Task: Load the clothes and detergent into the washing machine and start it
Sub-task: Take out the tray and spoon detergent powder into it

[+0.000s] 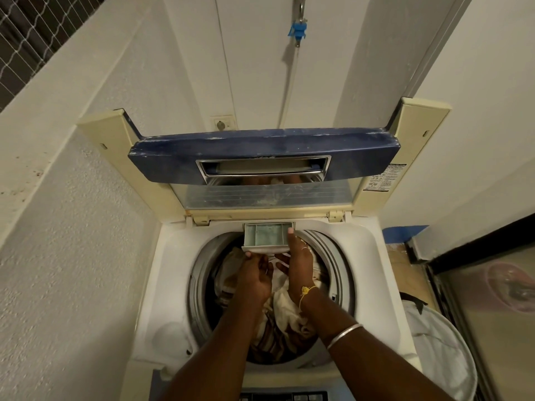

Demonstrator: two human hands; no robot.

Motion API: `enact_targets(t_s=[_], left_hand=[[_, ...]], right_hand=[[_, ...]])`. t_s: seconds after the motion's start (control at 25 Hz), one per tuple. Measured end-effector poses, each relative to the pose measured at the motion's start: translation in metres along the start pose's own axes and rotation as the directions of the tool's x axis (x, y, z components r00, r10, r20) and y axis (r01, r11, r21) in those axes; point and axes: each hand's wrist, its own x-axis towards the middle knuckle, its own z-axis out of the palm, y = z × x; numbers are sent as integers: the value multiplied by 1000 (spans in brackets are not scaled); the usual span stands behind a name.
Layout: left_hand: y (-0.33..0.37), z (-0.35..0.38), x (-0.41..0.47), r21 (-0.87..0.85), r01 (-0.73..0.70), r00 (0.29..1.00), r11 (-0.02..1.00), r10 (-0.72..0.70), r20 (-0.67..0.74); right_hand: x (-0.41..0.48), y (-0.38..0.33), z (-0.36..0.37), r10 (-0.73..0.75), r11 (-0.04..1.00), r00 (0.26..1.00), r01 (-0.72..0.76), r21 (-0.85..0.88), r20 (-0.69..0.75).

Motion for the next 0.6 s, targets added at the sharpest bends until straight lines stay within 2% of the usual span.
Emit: enact_targets(t_s=[0.08, 0.24, 0.44, 0.6], left_hand=[[4, -2, 0, 1, -38, 999, 999, 38, -34], [23, -5, -8, 7, -179, 984, 984, 179, -5], [28, -5, -3, 257, -338, 941, 905, 326, 89], [22, -15, 3, 358, -415, 909, 837, 400, 119]], right_hand=[[5, -2, -3, 6, 1000, 1000, -7, -19, -17], [9, -2, -5, 100, 992, 995, -98, 78, -16], [12, -1, -2, 102, 988, 995, -102, 115, 5], [16, -1, -5, 90, 991, 996, -89, 99, -6]])
